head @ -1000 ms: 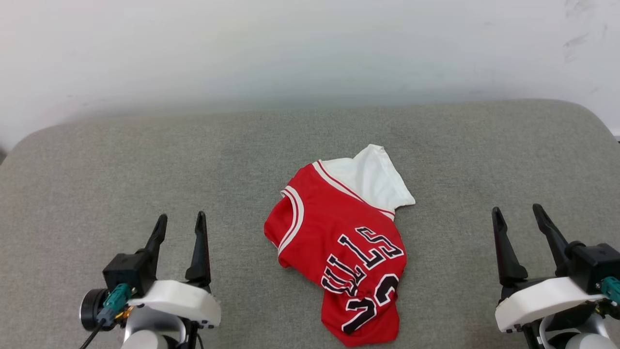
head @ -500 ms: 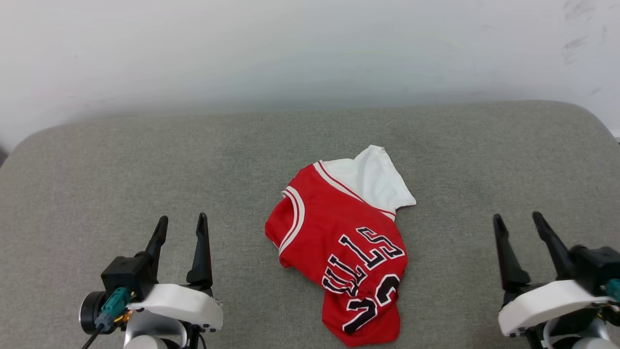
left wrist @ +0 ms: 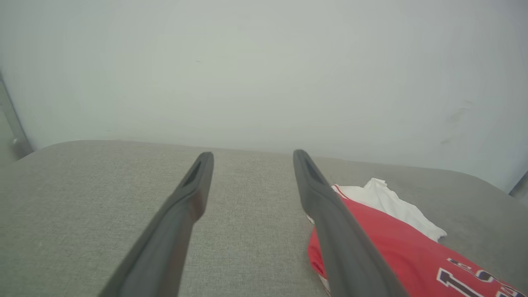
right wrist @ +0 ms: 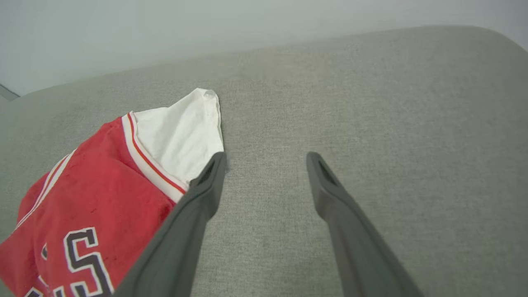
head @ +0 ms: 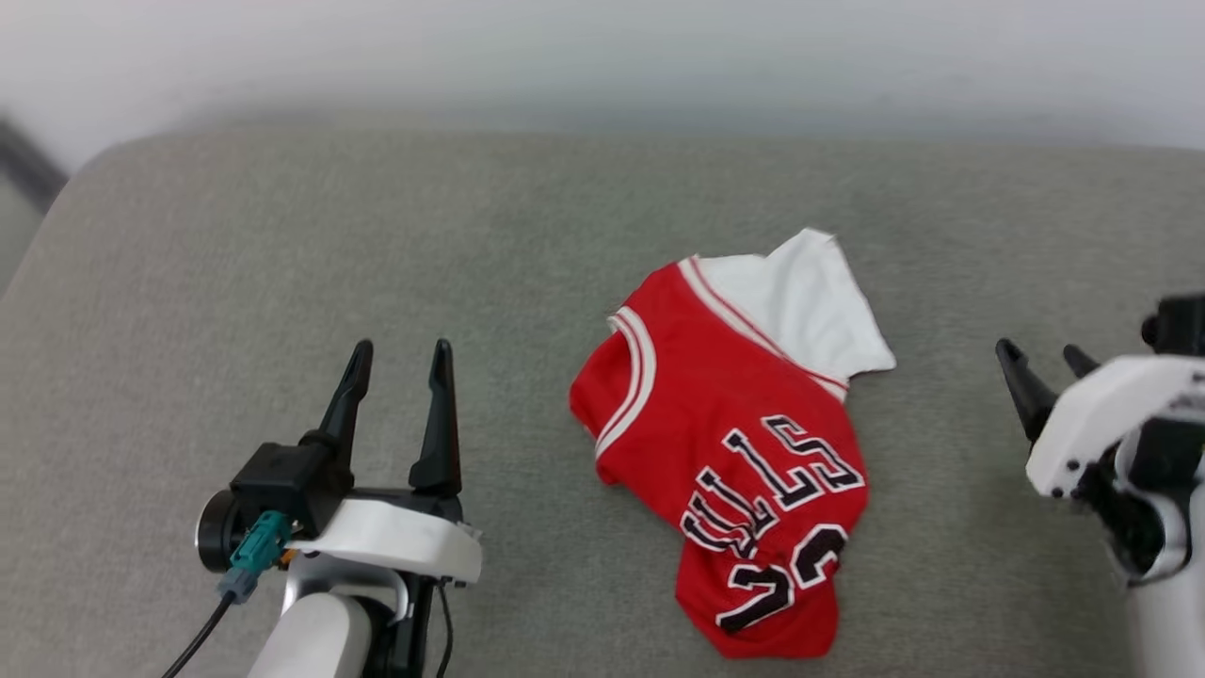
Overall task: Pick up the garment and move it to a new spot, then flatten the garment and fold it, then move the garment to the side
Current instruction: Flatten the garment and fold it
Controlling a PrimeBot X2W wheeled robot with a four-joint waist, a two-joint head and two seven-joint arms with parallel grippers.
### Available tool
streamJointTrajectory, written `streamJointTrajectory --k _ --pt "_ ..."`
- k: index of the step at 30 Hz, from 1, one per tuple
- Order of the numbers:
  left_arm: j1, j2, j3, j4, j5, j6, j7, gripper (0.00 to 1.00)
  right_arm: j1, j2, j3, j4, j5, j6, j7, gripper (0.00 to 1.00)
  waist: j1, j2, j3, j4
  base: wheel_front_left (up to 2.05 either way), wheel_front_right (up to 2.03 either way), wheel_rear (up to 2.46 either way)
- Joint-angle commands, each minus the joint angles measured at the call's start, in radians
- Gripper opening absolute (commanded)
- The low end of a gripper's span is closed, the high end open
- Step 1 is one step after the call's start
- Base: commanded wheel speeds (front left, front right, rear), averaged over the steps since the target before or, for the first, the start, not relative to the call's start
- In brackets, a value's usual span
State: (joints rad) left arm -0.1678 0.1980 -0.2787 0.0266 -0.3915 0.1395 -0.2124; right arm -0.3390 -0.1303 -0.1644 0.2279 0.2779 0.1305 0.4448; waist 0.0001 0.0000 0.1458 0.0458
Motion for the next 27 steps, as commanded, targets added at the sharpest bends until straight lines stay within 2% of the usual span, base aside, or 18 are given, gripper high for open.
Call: streamJointTrajectory --k 1,7,13,18,20,23,27 --pt "-0.017 -0.006 -0.002 -0.001 0.004 -0.005 -0.005 1.00 -0.025 -0.020 0.012 0.016 -0.007 0.000 0.034 1.00 -0.0001 0.0000 0.049 0.046 0.00 0.00 0.00" --pt "-0.070 -0.034 -0.020 0.021 0.010 -0.021 -0.028 1.00 -0.176 -0.085 0.083 0.138 0.038 0.000 0.242 1.00 -0.0001 0.0000 0.125 0.113 0.00 0.00 0.00" --pt "-0.108 -0.055 -0.026 0.048 0.011 -0.036 -0.043 1.00 -0.264 -0.104 0.155 0.256 0.078 0.000 0.302 1.00 -0.0001 0.0000 0.178 0.155 0.00 0.00 0.00" --pt "-0.120 -0.064 -0.018 0.073 0.012 -0.046 -0.048 1.00 -0.259 -0.096 0.205 0.381 0.118 0.000 0.343 1.00 -0.0001 0.0000 0.186 0.163 0.00 0.00 0.00" --pt "-0.121 -0.065 -0.015 0.083 0.012 -0.049 -0.050 1.00 -0.255 -0.098 0.223 0.410 0.134 0.000 0.353 0.00 -0.0001 0.0000 0.180 0.163 0.00 0.00 0.00" --pt "-0.104 -0.064 -0.005 0.096 0.013 -0.047 -0.052 1.00 -0.276 -0.114 0.246 0.401 0.148 0.000 0.317 0.00 -0.0001 0.0000 0.157 0.151 0.00 0.00 0.00" --pt "-0.072 -0.054 0.009 0.102 0.013 -0.041 -0.053 1.00 -0.313 -0.152 0.266 0.324 0.162 0.000 0.242 0.00 -0.0001 0.0000 0.111 0.118 0.00 0.00 0.00"
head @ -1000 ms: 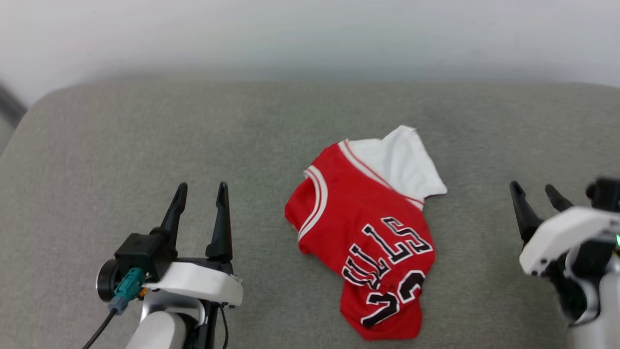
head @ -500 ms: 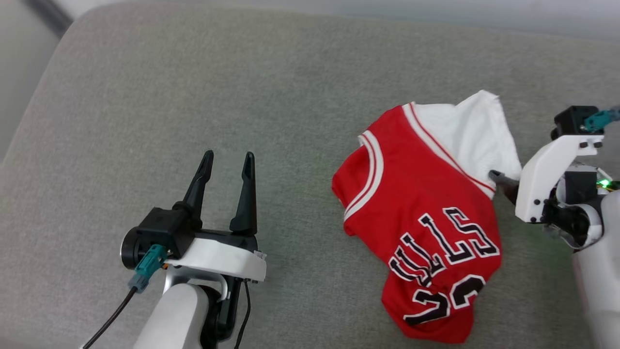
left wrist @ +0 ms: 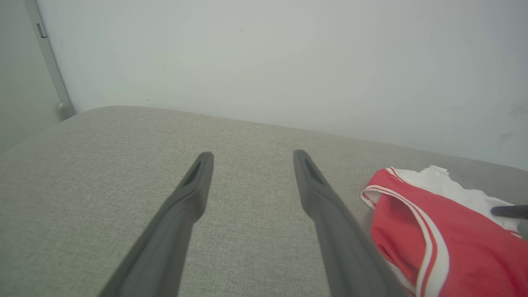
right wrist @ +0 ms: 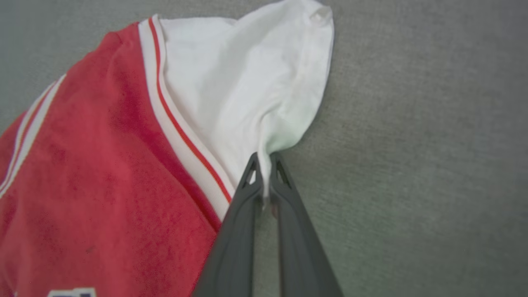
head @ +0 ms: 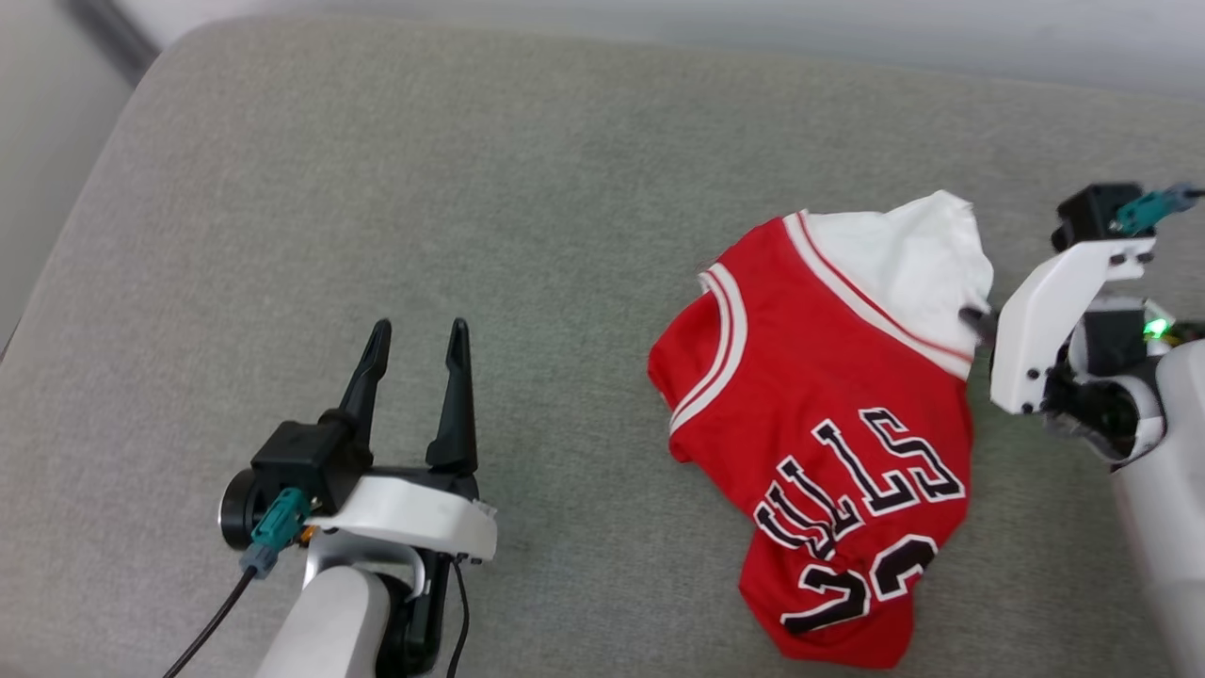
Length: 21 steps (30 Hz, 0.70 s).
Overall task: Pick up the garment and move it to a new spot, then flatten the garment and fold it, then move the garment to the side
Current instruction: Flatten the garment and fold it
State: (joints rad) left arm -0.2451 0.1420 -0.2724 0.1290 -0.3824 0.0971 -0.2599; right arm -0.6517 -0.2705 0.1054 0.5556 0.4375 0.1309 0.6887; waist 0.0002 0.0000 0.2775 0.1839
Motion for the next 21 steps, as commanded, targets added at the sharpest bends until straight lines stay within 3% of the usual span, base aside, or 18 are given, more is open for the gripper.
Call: streamJointTrajectory --k 1,8,13,18,19,20,21 --pt "0.013 0.005 0.005 -0.001 0.004 0.004 -0.006 1.00 0.002 -0.020 -0.001 -0.025 0.002 0.000 -0.016 0.00 -0.0002 0.0000 -0.034 -0.032 0.00 0.00 0.00" --pt "0.077 0.028 0.021 -0.016 -0.007 0.026 0.009 1.00 0.175 -0.051 -0.057 -0.277 -0.030 0.000 -0.060 0.00 -0.0002 0.0000 -0.113 -0.122 0.00 0.00 0.00" --pt "0.116 0.037 0.028 -0.032 -0.016 0.040 0.027 1.00 0.431 0.010 -0.190 -0.419 -0.065 0.000 -0.018 0.00 -0.0002 0.0000 -0.146 -0.166 0.00 0.00 0.00" --pt "0.142 0.042 0.032 -0.039 -0.030 0.051 0.045 1.00 0.630 0.108 -0.264 -0.430 -0.111 0.000 0.012 0.00 -0.0002 0.0000 -0.165 -0.185 0.00 0.00 0.00" --pt "0.148 0.043 0.032 -0.040 -0.032 0.051 0.048 1.00 0.651 0.120 -0.271 -0.417 -0.120 0.000 0.001 0.13 -0.0002 0.0000 -0.169 -0.187 0.00 0.00 0.00" --pt "0.155 0.043 0.032 -0.039 -0.035 0.052 0.052 1.00 0.670 0.134 -0.281 -0.394 -0.120 0.000 -0.003 0.73 -0.0002 0.0000 -0.172 -0.188 0.00 0.00 0.00" --pt "0.160 0.042 0.031 -0.039 -0.036 0.053 0.054 1.00 0.677 0.144 -0.280 -0.376 -0.124 0.000 -0.020 1.00 -0.0002 0.0000 -0.175 -0.188 0.00 0.00 0.00"
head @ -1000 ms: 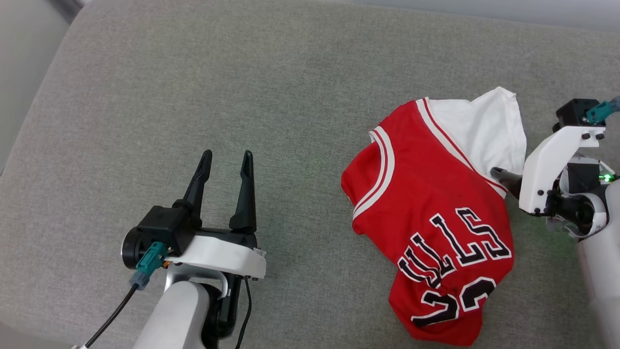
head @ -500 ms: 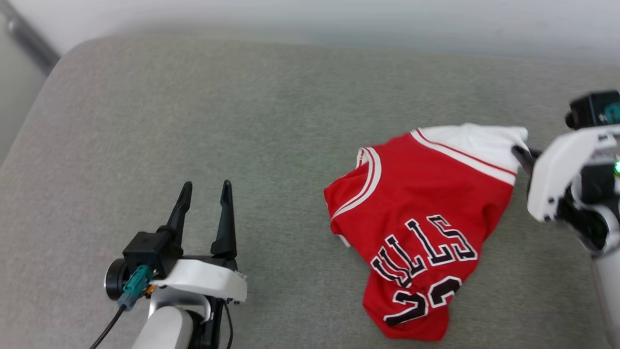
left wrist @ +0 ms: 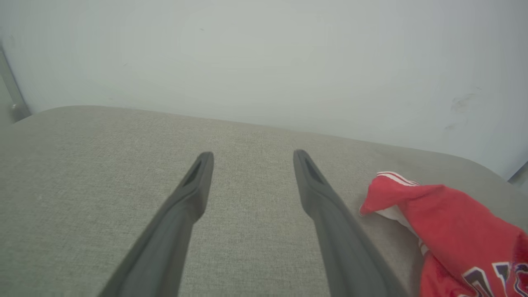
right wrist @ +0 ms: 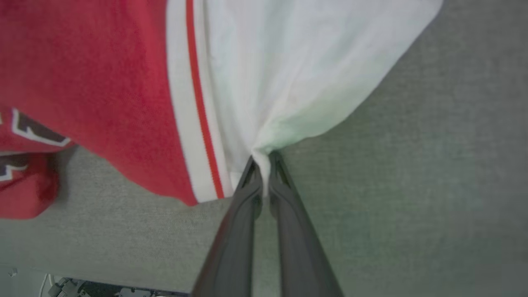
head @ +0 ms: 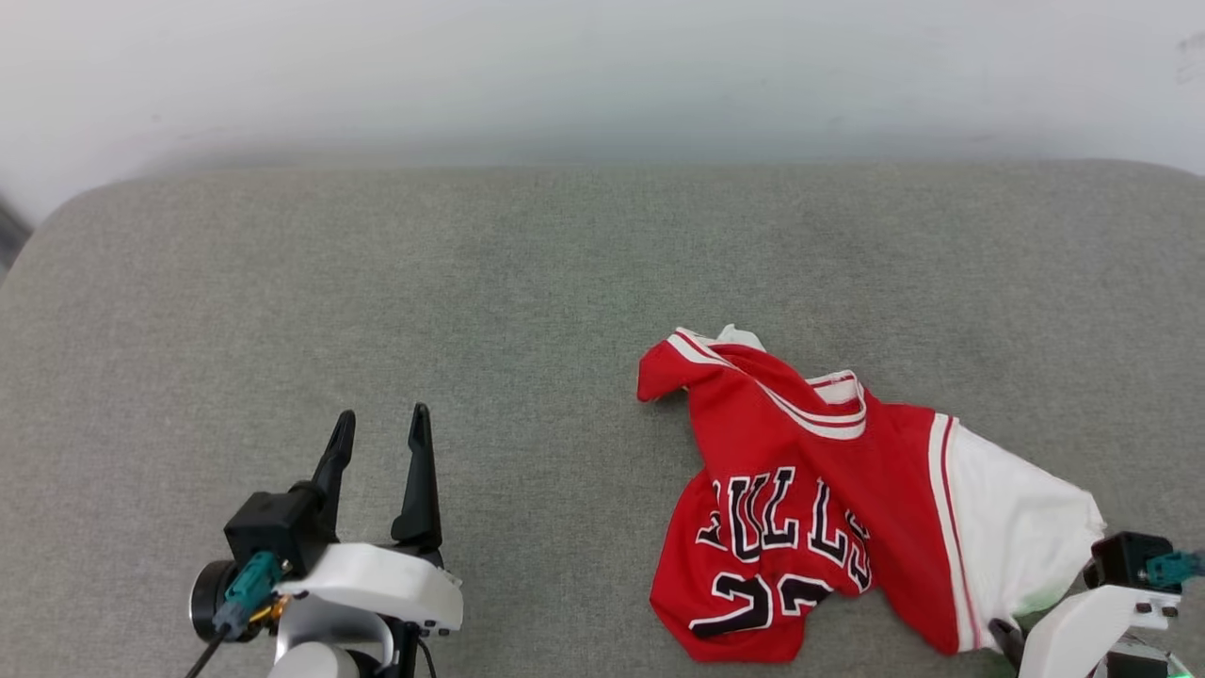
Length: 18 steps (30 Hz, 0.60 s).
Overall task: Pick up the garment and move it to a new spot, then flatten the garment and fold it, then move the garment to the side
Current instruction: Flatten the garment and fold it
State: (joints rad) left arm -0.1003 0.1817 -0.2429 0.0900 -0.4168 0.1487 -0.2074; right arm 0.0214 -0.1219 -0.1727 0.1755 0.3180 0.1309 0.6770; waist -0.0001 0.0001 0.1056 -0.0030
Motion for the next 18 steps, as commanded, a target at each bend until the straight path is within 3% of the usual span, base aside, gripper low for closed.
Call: streamJointTrajectory --k 1,6,8,12,18 --pt "0.018 0.003 0.001 -0.001 -0.004 0.003 0.004 1.00 0.004 0.003 -0.002 0.019 -0.014 0.000 -0.034 1.00 0.0001 -0.0001 -0.006 -0.002 0.00 0.00 0.00" --pt "0.038 0.011 0.003 0.004 -0.014 0.003 0.011 1.00 -0.020 0.005 0.002 0.023 -0.020 0.000 -0.217 1.00 0.0001 -0.0001 -0.025 -0.002 0.00 0.00 0.00" --pt "0.048 0.018 0.004 0.007 -0.016 0.005 0.016 1.00 -0.031 0.004 -0.019 -0.002 -0.043 0.000 -0.371 1.00 0.0001 -0.0001 -0.041 -0.002 0.00 0.00 0.00" --pt "0.063 0.025 0.004 0.004 -0.018 0.011 0.025 1.00 -0.046 0.009 -0.021 -0.056 -0.088 0.000 -0.557 1.00 0.0001 -0.0001 -0.064 0.000 0.00 0.00 0.00" --pt "0.085 0.041 0.007 -0.001 -0.022 0.020 0.040 1.00 -0.016 0.030 0.038 -0.154 -0.149 0.000 -0.682 1.00 0.0001 -0.0001 -0.099 0.005 0.00 0.00 0.00"
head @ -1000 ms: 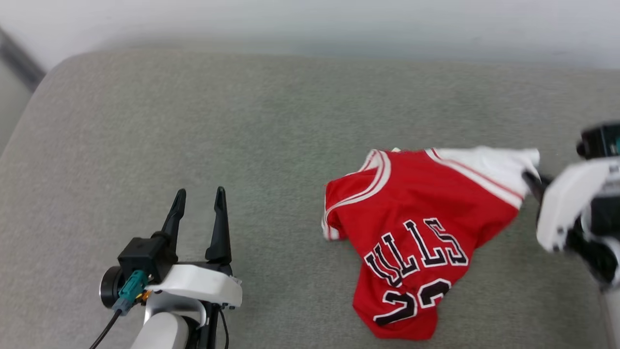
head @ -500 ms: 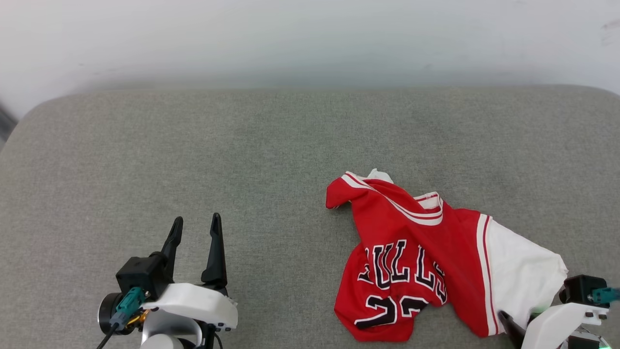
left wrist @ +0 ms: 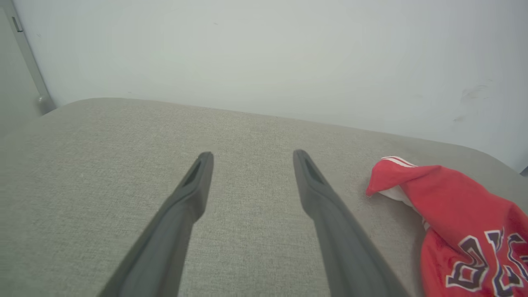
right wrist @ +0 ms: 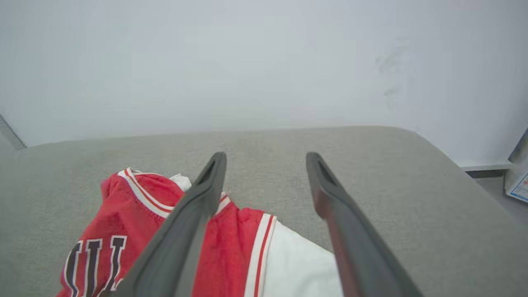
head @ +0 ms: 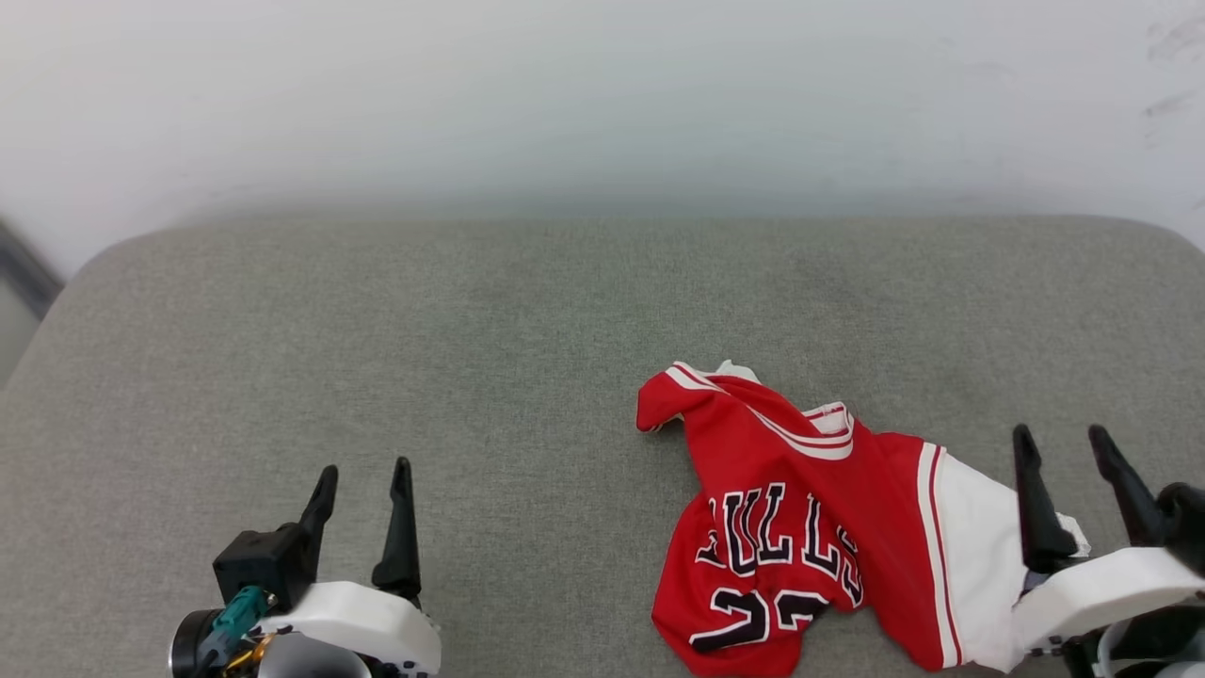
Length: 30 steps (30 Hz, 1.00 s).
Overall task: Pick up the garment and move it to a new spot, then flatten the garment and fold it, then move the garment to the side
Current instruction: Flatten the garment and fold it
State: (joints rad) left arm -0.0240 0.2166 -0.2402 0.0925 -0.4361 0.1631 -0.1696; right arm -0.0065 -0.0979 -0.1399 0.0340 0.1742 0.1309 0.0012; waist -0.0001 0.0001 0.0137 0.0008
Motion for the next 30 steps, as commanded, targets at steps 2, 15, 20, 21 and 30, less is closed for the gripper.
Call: streamJointTrajectory --k 2,15,20,21,30 --pt "0.019 0.012 0.009 -0.007 -0.005 0.011 0.006 1.00 0.036 0.016 0.031 -0.050 -0.014 0.000 -0.019 1.00 0.0001 -0.0001 -0.015 -0.002 0.00 0.00 0.00" --pt "-0.074 0.054 0.000 -0.042 0.006 0.000 0.074 1.00 0.092 0.046 0.113 -0.192 -0.021 0.000 0.006 1.00 0.0001 -0.0001 0.003 -0.059 0.00 0.00 0.00" --pt "-0.233 0.061 -0.041 -0.011 -0.031 -0.064 0.211 1.00 0.049 0.048 0.124 -0.220 -0.016 0.000 0.006 1.00 0.0001 -0.0001 0.063 -0.109 0.00 0.00 0.00" --pt "-0.277 0.061 -0.053 -0.002 -0.035 -0.079 0.242 1.00 0.041 0.048 0.123 -0.222 -0.014 0.000 0.007 1.00 0.0001 -0.0001 0.077 -0.118 0.00 0.00 0.00" --pt "-0.563 0.045 -0.159 0.179 -0.093 -0.170 0.614 1.00 -0.011 0.049 0.139 -0.232 0.003 0.000 -0.014 1.00 0.0001 -0.0001 0.219 -0.205 0.00 0.00 0.00"
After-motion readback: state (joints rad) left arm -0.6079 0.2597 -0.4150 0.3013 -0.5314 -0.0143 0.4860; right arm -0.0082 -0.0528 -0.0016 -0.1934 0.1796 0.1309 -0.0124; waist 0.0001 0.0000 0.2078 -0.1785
